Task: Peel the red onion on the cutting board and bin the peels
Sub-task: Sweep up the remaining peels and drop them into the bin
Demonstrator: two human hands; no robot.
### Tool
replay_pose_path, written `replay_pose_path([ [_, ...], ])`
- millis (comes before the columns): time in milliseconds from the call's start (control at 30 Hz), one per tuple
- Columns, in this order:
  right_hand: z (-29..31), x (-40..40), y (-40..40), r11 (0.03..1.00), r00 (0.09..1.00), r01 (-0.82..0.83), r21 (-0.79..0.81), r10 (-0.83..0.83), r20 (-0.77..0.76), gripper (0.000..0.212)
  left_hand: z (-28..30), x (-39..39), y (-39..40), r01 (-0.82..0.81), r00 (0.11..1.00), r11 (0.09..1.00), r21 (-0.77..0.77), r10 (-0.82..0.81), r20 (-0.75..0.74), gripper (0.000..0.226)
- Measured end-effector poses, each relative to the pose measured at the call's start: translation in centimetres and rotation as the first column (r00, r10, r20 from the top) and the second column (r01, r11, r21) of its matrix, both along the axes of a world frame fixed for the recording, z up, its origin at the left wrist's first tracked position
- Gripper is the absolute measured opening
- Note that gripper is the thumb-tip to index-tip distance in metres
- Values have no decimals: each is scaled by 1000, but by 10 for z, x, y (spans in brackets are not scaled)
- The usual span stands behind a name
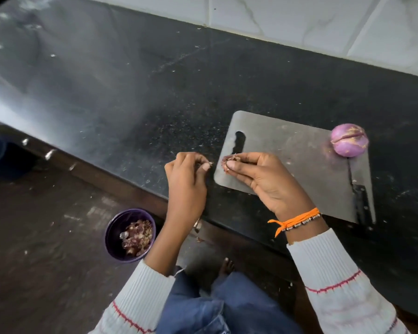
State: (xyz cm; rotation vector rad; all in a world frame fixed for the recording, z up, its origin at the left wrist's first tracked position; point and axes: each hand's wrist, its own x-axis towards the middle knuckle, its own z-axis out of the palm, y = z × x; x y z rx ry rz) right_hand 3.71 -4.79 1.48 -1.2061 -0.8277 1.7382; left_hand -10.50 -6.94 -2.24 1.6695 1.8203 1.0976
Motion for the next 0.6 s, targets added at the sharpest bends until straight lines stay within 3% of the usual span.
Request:
replay_pose_path([
  [167,-1,-81,-7,973,972,-229,-17,228,-58,15,-5,-72,-34,-185,978,983,1,184,93,15],
  [300,-12,-153,-15,936,936,-348,-48,343,-81,14,-18,-136,-60,-303,921,947,-107,320,224,26],
  [433,-32,-224,-28,902,910,-415,-121,408,-82,13,-37,-198,-85,-380,801,872,-308,477,362,23],
  [600,-84,-302,-42,869,903,-426,-252,427,-55,12,-84,-274,-104,-323,627,769,-552,611,484,27],
])
